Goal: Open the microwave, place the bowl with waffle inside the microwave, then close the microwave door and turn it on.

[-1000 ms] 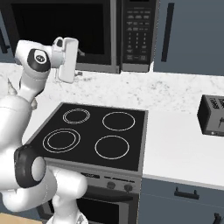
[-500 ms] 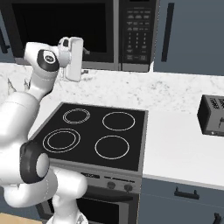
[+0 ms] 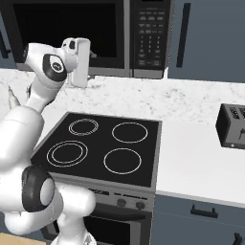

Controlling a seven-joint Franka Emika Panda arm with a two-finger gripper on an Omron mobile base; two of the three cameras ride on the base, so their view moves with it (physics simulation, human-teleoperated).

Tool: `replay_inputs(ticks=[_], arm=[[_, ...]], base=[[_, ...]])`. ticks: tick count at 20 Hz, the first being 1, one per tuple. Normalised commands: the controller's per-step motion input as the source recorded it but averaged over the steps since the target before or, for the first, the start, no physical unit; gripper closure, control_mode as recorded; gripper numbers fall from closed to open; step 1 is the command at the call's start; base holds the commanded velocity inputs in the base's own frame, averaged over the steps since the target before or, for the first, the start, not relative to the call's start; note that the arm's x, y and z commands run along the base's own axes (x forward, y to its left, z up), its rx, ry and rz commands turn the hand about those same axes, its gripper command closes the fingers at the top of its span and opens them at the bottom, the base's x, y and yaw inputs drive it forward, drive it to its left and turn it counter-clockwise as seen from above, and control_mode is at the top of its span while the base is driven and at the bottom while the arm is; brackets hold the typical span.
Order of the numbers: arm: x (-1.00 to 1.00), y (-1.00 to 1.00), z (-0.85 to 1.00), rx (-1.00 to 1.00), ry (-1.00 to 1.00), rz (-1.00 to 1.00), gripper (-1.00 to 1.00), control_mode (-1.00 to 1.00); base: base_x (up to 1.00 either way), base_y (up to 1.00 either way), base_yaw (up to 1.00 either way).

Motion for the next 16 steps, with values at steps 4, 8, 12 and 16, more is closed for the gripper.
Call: replay_inputs(ticks=[4,8,12,16], arm=[[-1.0,-0.21,0.33,0.23,0.01,0.26,-1.0,-1.0],[-0.76,-0.77,0.0,0.23,0.01,0.34,-1.0,-1.0],[-0.3,-0.99,0.0,0.07,-0.02,0.41,-1.0,-1.0],[-0.02,-1.0,0.16,0.02,-0.15,0.39,-1.0,-1.0]], base=[[0.0,0.0,0.0],[0.0,0.0,0.0],[0.0,0.0,0.0],[0.0,0.0,0.0]])
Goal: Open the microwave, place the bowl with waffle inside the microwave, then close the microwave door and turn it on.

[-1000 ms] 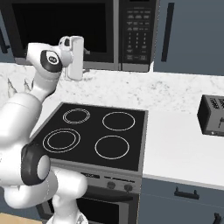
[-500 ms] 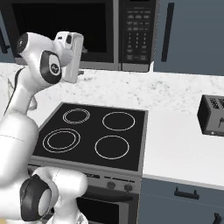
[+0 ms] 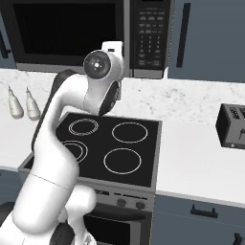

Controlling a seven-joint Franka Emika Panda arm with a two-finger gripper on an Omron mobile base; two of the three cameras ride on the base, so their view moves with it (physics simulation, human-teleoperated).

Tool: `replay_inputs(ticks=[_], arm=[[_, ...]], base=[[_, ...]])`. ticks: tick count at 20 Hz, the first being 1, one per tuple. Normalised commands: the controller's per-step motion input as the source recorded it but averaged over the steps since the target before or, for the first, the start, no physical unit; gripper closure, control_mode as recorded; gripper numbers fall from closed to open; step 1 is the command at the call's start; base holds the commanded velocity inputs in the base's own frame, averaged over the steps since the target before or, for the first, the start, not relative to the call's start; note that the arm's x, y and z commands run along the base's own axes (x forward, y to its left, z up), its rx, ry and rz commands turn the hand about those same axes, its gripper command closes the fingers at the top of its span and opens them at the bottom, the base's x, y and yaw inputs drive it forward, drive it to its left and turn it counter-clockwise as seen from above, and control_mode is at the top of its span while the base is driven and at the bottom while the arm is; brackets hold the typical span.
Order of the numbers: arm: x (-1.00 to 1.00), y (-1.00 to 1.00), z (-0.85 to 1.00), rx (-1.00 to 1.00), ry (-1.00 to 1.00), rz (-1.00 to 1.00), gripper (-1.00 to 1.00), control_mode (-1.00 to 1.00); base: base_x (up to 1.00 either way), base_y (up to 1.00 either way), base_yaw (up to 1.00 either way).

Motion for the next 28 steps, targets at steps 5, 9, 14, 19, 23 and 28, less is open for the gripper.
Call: replay_inputs(ticks=[5,9,14,19,23,28], arm=[[0.17,-0.75,0.07,0.01,-0.16,0.36,1.0,-1.0],[0.38,-0.13,0.0,0.0,-0.12,0.14,1.0,-1.0],[0.3,0.1,0.01,0.03,-0.02,0.0,1.0,-1.0],[0.42,0.07,0.0,0.09,0.0,0.0,1.0,-1.0],[0.49,0.1,0.0,0.07,0.0,-0.01,1.0,-1.0],[0.38,0.0,0.0,0.07,0.0,-0.01,1.0,-1.0]], base=[[0.0,0.0,0.0],[0.0,0.0,0.0],[0.0,0.0,0.0],[0.0,0.0,0.0],[0.0,0.0,0.0],[0.0,0.0,0.0]])
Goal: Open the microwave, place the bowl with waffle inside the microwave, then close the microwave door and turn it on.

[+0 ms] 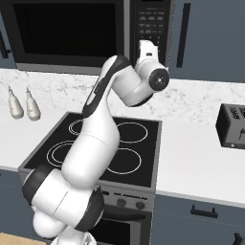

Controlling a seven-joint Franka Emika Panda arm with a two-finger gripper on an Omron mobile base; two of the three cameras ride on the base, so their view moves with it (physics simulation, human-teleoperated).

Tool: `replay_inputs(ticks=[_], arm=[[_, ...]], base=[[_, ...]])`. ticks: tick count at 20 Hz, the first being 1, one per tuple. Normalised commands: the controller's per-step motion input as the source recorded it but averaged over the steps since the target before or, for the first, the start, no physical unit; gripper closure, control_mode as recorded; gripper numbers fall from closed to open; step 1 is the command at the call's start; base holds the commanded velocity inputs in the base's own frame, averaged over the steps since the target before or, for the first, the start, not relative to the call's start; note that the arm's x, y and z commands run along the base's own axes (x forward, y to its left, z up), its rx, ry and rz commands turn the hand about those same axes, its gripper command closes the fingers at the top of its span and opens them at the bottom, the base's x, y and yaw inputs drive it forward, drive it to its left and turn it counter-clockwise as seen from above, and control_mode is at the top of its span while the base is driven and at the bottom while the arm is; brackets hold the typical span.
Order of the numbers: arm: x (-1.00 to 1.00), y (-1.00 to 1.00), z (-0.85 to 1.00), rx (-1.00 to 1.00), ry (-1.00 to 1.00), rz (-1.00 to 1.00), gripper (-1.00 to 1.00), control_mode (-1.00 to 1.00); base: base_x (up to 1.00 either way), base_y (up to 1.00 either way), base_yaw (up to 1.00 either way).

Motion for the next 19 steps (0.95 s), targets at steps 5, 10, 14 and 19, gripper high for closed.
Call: replay_inputs(ticks=[5,10,14,19], arm=[[0.39,-0.02,0.0,0.02,-0.02,0.0,1.0,-1.0],[0.49,-0.02,0.0,0.0,-0.05,0.0,1.0,-1.0],[0.19,-0.02,0.0,0.0,-0.08,0.0,1.0,-1.0],[-0.58,-0.08,0.15,0.0,-0.14,0.0,1.0,-1.0]], base=[[0.0,0.0,0.0],[0.0,0.0,0.0],[0.0,0.0,0.0],[0.0,0.0,0.0]])
